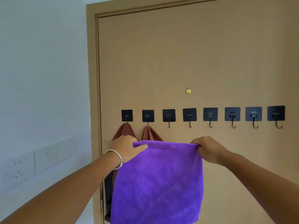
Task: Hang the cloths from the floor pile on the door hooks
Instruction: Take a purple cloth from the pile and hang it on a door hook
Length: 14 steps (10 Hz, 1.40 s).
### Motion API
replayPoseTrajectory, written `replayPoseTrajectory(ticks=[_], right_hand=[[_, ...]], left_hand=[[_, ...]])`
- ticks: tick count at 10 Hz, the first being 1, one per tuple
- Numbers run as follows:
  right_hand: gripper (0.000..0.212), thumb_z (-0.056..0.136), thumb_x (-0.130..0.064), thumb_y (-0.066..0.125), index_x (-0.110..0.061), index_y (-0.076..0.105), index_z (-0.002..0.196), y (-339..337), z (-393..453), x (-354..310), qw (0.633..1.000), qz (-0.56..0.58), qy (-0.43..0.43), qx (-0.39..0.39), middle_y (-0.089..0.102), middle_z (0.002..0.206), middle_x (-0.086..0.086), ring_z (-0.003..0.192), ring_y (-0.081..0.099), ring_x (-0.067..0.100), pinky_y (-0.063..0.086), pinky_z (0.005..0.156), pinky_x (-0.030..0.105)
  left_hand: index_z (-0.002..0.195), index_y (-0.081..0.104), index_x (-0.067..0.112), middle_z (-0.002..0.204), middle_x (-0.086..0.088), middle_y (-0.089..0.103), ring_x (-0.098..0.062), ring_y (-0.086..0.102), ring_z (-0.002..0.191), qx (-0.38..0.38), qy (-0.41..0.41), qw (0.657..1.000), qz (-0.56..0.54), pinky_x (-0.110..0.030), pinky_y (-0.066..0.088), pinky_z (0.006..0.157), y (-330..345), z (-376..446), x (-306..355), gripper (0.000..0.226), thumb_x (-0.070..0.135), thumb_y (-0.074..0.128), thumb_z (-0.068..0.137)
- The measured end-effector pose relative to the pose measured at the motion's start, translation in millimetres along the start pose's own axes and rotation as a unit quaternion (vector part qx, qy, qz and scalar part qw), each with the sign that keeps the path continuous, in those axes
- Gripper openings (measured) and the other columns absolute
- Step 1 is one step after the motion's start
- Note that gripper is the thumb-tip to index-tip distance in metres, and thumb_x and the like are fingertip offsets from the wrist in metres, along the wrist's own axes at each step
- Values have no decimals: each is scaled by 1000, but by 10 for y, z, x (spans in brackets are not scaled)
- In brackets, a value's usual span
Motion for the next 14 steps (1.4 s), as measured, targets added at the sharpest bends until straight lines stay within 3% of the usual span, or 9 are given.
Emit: replayPoseTrajectory(ticks=[2, 3, 5, 7, 8, 9, 10, 12, 14], right_hand=[[62, 78, 3, 32, -34, 63, 116, -2, 371, 238, 999, 11, -26, 16, 67, 108, -8, 99, 60, 15, 50, 86, 33], [72, 82, -6, 36, -45, 26, 142, -75, 429, 214, 994, -79, -65, 26, 61, 120, -5, 95, 57, 21, 48, 82, 34], [92, 79, -4, 40, -56, -5, 140, -7, 418, -50, 911, -350, -216, -31, 15, 152, -11, 60, 51, 27, 35, 53, 33], [71, 86, -8, 43, -37, 16, 145, -15, 615, 29, 872, -455, -177, -43, 26, 145, -5, 73, 59, 30, 39, 56, 36], [64, 87, -9, 42, -30, 23, 144, -57, 717, 25, 885, -448, -126, -10, 35, 139, -4, 79, 60, 29, 35, 56, 34], [53, 89, -11, 41, -25, 32, 139, -72, 821, -37, 886, -451, -107, 12, 43, 128, -1, 83, 61, 27, 36, 56, 34], [49, 90, -11, 42, -21, 35, 138, -59, 948, -91, 891, -445, -83, 25, 44, 122, 0, 83, 61, 27, 35, 55, 35], [50, 89, -8, 48, -14, 36, 137, 119, 1230, -179, 914, -403, -21, 45, 44, 125, 4, 88, 62, 27, 37, 59, 35], [44, 97, -12, 43, -12, 33, 140, 518, 1297, 28, 935, -352, 24, 26, 45, 130, 8, 100, 61, 29, 48, 76, 37]], left_hand=[[60, 48, 26, 56, 6, 53, -11, 51, 52, 19, 14, 999, 44, -22, 33, 49, 240, 455, 84, 48, 56, 36, 96], [65, 45, 27, 64, 8, 55, -11, 51, 59, 17, 28, 998, 49, -24, 33, 52, 292, 679, 117, 39, 46, 38, 99], [103, 53, 25, 91, 3, 65, -17, 59, 80, -1, 67, 998, 22, -33, 50, 73, 406, 1111, 166, 9, 26, 46, 98], [97, 32, 32, 79, 8, 45, -13, 43, 56, -12, 214, 972, 97, -23, 23, 46, 472, 1161, 396, 39, -3, 45, 84], [102, 45, 31, 94, 4, 44, -18, 42, 67, -28, 285, 945, 157, -22, 16, 48, 525, 1131, 440, 39, -1, 47, 81], [129, 46, 35, 121, -3, 49, -21, 52, 81, -58, 237, 956, 165, -20, 29, 57, 556, 1253, 378, 42, 16, 42, 92], [147, 24, 41, 138, -4, 36, -28, 59, 100, -59, 200, 959, 193, -32, 44, 73, 575, 1404, 364, 62, 14, 44, 95], [147, 26, 38, 136, -11, 38, -32, 59, 98, -63, 85, 978, 179, -34, 47, 73, 697, 1547, 445, 62, 12, 45, 93], [140, 36, 30, 137, -4, 45, -30, 51, 116, -120, 83, 985, 93, -37, 45, 96, 1142, 1434, 535, 52, 10, 43, 93]])
Point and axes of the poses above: each hand's wrist, its own z-axis towards the middle knuckle, its own y-axis out of the palm, x = y × z, the point moved 6 cm from there along z, towards the middle knuckle
